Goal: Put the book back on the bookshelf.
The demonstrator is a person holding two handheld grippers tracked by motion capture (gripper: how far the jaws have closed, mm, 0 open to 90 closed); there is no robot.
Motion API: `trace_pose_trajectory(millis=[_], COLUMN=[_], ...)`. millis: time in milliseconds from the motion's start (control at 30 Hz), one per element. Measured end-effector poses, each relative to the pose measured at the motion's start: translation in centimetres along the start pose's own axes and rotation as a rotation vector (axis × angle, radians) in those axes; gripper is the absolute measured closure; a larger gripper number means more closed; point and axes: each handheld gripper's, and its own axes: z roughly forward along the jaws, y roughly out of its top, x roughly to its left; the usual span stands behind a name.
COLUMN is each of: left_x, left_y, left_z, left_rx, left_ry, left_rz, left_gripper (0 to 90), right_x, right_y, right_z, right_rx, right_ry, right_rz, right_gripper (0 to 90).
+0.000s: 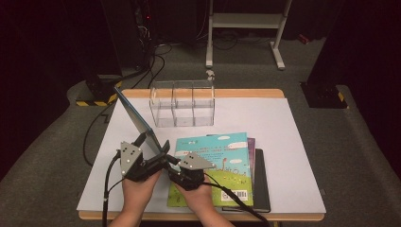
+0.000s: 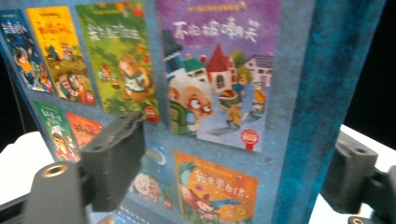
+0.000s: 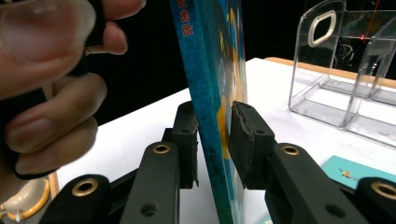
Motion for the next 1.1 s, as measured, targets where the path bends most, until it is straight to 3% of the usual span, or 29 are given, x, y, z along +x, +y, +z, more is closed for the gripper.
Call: trace_pose_trajectory(millis=[133,267,433,567,733,867,1100], left_x=[-0.1,0.1,0.4,0.4,1.3,2.1,3.3], left_y=[-0.2,-0.2,-0.4,-0.8,-0.9,-0.9,-0.8], left_z=[0.2,-0.2,-0.8,-1.6,-2.8,-3.7,-4.7], left_rx=[0.011,0.001,0.007,0.001,-0.018,-0.014,-0.005], left_ry=[0.022,0.007,-0.014,-0.021,-0.011,-0.001,-0.028], left_rz=[0.009,0.024,0.048,0.083,0.081,0.098,0.124], left_gripper=[12.3,23.0,27.7,36.2,41.7,42.6,51.9], right_x=[0.3,0.5,0.6,1.1,1.3,0.7,-2.0], right_y=[-0.1,-0.2,-0.1,-0.4,-0.7,-0.4,1.7], right_z=[0.1,0.1,-0.3,-1.4,-3.1,-4.2,-7.0], right_rx=[0.001,0.011,0.028,0.043,0.073,0.065,0.001], right_ry=[0.008,0.024,0.060,0.088,0.099,0.074,-0.018], right_rz=[-0.006,-0.008,-0.004,-0.027,-0.046,-0.049,-0.046], right_gripper=[71.3,71.2,64.9,61.0,60.5,60.1,59.8])
